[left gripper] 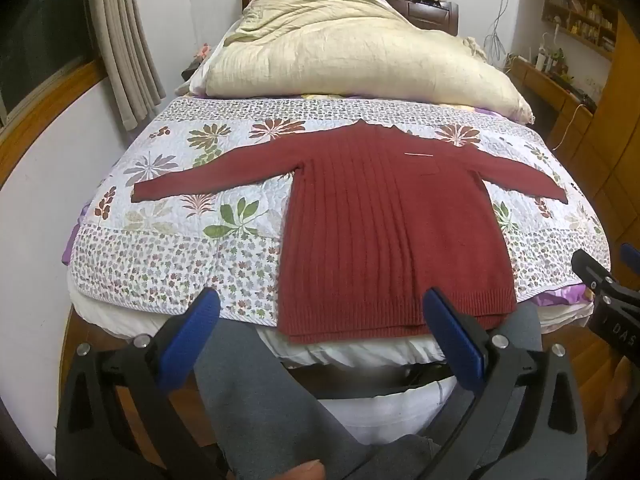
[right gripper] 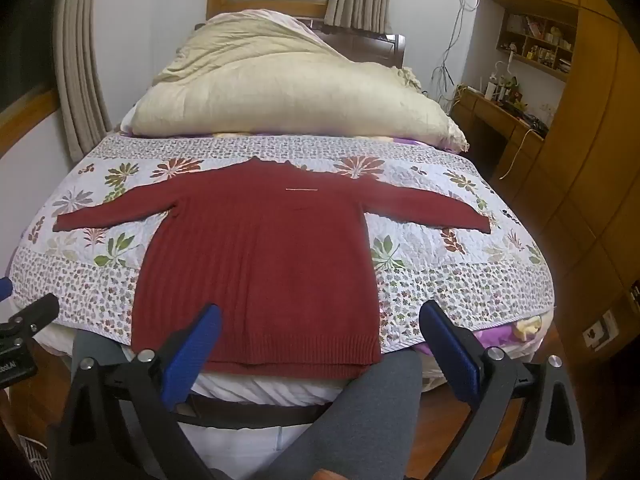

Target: Fold small clothes

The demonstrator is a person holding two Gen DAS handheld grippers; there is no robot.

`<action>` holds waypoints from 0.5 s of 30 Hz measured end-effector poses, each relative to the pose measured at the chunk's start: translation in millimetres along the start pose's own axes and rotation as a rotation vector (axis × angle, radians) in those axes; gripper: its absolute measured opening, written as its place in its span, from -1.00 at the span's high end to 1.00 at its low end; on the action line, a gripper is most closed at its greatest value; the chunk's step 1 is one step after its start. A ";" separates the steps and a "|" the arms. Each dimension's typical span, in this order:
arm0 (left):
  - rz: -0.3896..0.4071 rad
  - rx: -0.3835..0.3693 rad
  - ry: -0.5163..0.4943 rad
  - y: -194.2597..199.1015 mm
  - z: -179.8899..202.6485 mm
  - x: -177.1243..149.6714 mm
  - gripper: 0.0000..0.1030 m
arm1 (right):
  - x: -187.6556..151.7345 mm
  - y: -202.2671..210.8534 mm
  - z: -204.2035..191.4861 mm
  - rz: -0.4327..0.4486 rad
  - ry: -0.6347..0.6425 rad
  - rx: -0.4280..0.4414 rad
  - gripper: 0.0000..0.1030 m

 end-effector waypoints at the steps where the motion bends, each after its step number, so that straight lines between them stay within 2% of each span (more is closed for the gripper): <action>1: 0.000 0.000 0.000 -0.2 -0.1 -0.1 -0.95 | 0.0 0.0 0.0 0.000 0.001 -0.001 -0.93; 15: 0.000 -0.006 -0.001 -5.8 -0.7 -2.0 -0.95 | -2.9 -0.5 0.1 -0.001 0.003 -0.006 -0.93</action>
Point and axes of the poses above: each gripper's, at about its wrist camera, not at the fingertips, and y roughly against the way its jaws point, z to its right, x to its top, the point moved 10 cm from there along -y, roughly the way its jaws point
